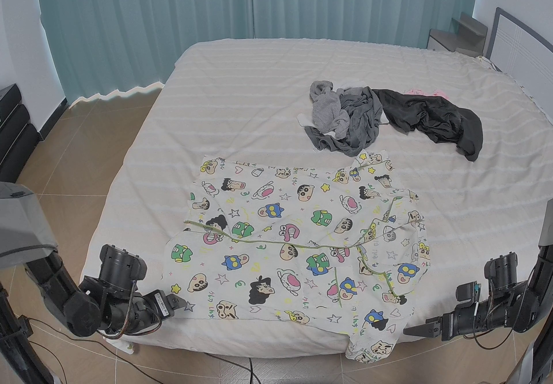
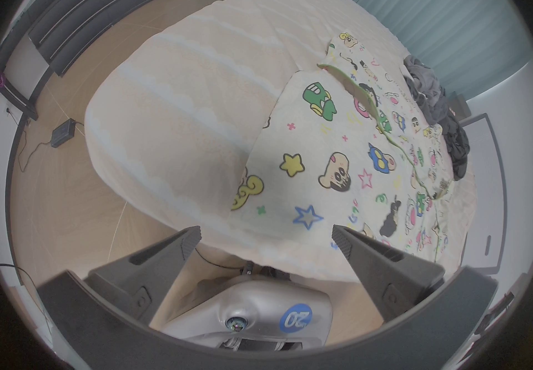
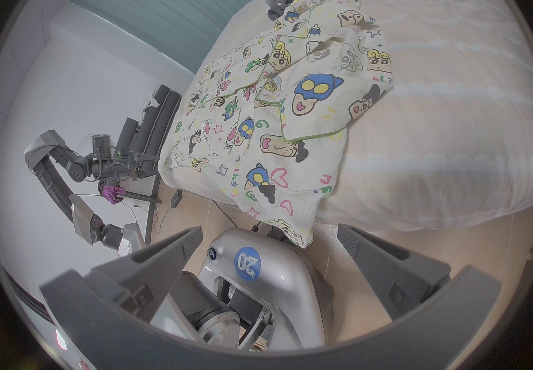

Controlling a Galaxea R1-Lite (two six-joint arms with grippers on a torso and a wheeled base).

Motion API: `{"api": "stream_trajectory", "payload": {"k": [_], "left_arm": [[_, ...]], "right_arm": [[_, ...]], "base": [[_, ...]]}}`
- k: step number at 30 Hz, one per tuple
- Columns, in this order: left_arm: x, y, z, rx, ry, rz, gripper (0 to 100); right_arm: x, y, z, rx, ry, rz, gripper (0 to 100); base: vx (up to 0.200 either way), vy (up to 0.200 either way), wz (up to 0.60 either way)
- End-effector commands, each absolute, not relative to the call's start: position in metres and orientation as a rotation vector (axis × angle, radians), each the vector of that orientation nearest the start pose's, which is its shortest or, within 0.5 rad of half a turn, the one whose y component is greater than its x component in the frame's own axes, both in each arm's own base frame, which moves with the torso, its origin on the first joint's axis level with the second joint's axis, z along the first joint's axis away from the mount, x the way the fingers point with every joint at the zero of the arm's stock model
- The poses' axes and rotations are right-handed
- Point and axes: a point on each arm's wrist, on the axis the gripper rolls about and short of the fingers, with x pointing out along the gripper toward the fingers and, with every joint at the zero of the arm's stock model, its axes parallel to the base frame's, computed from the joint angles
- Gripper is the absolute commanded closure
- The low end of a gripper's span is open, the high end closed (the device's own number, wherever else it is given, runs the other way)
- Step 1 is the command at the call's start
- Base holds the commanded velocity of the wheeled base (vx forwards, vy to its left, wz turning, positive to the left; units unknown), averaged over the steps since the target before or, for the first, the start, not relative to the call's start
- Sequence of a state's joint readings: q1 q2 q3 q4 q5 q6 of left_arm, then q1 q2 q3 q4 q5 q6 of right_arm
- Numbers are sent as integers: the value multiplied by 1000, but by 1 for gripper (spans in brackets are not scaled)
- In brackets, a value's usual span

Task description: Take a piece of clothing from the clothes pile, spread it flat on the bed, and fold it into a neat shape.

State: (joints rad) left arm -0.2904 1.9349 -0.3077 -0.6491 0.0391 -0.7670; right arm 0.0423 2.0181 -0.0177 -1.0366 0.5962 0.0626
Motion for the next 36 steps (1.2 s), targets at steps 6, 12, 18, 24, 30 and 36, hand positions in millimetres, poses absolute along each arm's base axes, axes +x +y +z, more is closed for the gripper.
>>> {"api": "stream_trajectory", "payload": {"k": [6,12,18,24,30,36], "left_arm": [[249,-71,-8,-562,992,194,0],[260,-73,-19,-567,975,211,0],[262,-74,-17,-573,953,200,100],[254,-71,-13,-577,956,202,100],[255,-62,-9,-598,940,224,100],[248,-55,4,-619,908,227,100]], "right_arm": [[177,20,-1,329,974,555,0],[176,20,-1,329,976,558,0],[175,21,-2,331,988,561,0],[175,21,-4,332,1007,560,0],[173,24,-12,329,1059,574,0],[176,28,-18,312,1060,583,0]], "base": [[0,0,0],[0,0,0],[0,0,0],[0,0,0],[0,0,0],[0,0,0]]}}
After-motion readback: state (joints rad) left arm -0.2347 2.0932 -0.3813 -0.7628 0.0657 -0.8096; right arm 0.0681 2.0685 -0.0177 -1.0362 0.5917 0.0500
